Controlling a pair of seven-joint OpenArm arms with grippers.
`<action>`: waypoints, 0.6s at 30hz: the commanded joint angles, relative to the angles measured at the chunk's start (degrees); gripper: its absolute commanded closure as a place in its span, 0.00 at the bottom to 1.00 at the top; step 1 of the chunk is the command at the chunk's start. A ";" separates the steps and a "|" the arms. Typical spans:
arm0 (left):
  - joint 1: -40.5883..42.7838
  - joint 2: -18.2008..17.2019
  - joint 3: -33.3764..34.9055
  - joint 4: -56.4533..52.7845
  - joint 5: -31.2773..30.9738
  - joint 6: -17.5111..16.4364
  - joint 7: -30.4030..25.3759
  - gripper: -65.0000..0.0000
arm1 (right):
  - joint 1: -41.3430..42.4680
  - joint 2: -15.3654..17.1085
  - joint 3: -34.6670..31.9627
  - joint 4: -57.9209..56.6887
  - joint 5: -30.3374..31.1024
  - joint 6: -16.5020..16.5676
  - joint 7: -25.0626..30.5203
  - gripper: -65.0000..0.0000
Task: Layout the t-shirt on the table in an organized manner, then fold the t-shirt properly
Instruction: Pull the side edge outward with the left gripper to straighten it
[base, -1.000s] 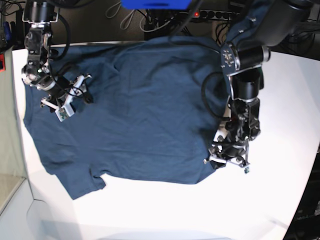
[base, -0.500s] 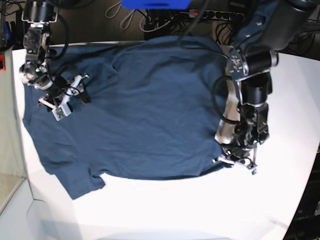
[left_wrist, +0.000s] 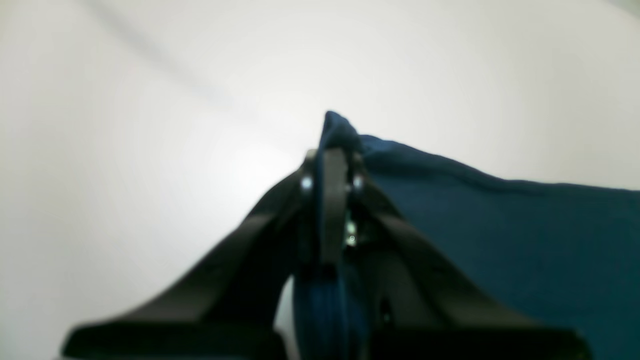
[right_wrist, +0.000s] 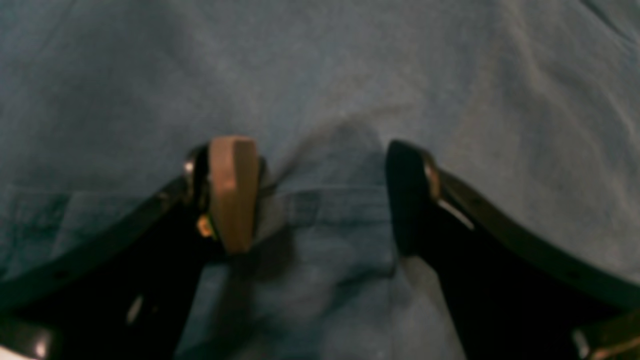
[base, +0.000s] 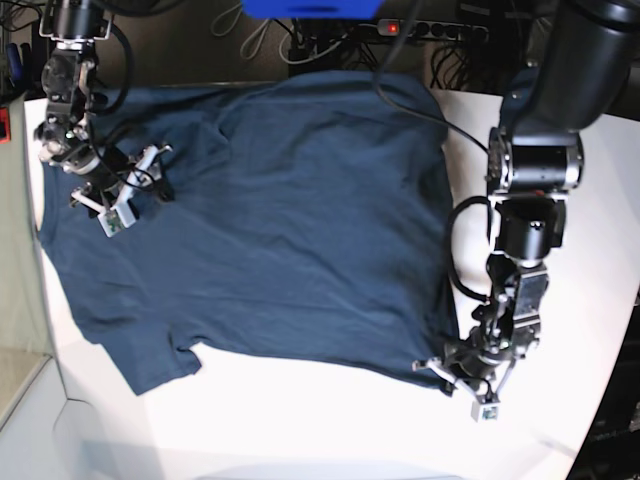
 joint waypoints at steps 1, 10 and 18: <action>-2.78 -0.76 0.58 0.93 -0.33 -0.06 -1.71 0.99 | -0.53 0.71 0.04 -0.23 -2.97 -0.23 -4.04 0.43; -5.76 -2.34 10.87 0.84 -0.33 -0.06 -4.35 0.91 | -0.18 0.71 -0.05 -0.23 -2.97 -0.23 -4.04 0.43; -9.54 -1.99 12.54 -8.21 -0.33 -0.06 -4.61 0.55 | -0.27 0.62 -0.05 -0.23 -2.97 -0.23 -4.04 0.43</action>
